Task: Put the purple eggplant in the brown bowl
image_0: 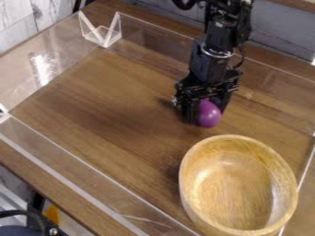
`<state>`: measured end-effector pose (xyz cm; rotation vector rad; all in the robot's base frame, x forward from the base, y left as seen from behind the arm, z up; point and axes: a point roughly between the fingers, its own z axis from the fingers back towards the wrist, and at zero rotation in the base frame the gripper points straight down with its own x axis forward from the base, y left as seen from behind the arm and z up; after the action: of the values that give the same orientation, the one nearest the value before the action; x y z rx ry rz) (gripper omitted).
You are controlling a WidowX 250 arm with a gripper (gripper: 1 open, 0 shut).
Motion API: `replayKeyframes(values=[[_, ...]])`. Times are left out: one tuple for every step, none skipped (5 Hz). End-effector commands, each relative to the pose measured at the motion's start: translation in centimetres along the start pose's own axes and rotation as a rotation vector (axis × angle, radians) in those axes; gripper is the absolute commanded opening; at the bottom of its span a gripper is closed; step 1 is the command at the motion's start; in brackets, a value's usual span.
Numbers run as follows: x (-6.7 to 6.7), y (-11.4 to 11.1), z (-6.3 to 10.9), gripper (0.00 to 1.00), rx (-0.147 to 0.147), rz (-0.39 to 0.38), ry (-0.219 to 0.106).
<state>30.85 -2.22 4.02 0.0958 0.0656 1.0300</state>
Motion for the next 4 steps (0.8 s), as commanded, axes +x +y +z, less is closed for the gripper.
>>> replayKeyframes(values=[[0.4, 0.3, 2.6, 0.0, -0.062, -0.025, -0.043], [-0.6, 0.4, 2.7, 0.0, -0.057, -0.025, -0.046], [-1.8, 0.6, 3.8, 0.0, -0.051, -0.048, -0.056], [-2.2, 0.7, 4.3, 0.0, -0.045, 0.012, -0.053]])
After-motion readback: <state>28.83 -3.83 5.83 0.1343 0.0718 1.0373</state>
